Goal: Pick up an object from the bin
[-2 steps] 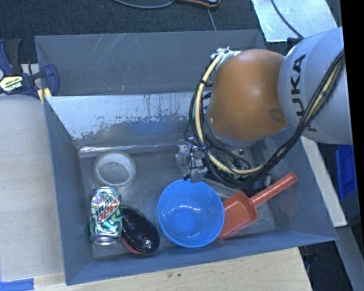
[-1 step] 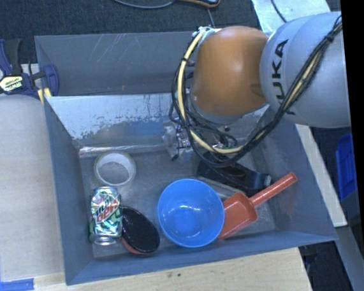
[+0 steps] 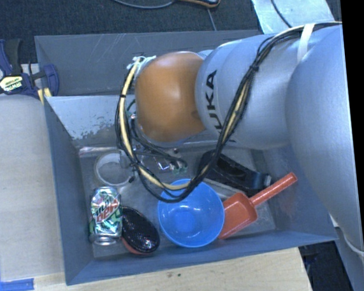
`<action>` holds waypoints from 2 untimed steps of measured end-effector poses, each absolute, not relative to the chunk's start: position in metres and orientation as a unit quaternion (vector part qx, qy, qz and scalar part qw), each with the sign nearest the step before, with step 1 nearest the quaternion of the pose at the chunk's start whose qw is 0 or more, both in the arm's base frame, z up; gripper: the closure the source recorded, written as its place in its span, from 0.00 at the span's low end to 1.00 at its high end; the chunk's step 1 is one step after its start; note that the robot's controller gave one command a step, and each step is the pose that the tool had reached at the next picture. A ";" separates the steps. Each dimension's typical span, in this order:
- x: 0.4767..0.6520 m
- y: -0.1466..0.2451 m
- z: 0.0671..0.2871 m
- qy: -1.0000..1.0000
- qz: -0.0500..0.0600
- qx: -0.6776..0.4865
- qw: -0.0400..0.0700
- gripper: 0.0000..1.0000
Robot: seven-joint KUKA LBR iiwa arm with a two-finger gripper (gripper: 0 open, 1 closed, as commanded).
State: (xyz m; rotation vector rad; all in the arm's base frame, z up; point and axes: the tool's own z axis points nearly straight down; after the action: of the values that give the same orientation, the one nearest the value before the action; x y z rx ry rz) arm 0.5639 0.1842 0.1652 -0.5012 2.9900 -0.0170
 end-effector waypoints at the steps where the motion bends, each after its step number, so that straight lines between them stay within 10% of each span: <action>1: 0.556 0.170 0.166 0.985 -0.004 -0.165 0.059 1.00; 2: 0.535 0.175 0.154 0.977 -0.007 -0.206 0.059 1.00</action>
Offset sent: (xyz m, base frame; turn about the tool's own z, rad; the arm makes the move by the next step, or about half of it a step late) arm -0.0354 0.0014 -0.0150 -0.1017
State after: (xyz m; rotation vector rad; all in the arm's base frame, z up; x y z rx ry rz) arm 0.5348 0.1745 0.1537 -0.6228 2.9592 -0.0219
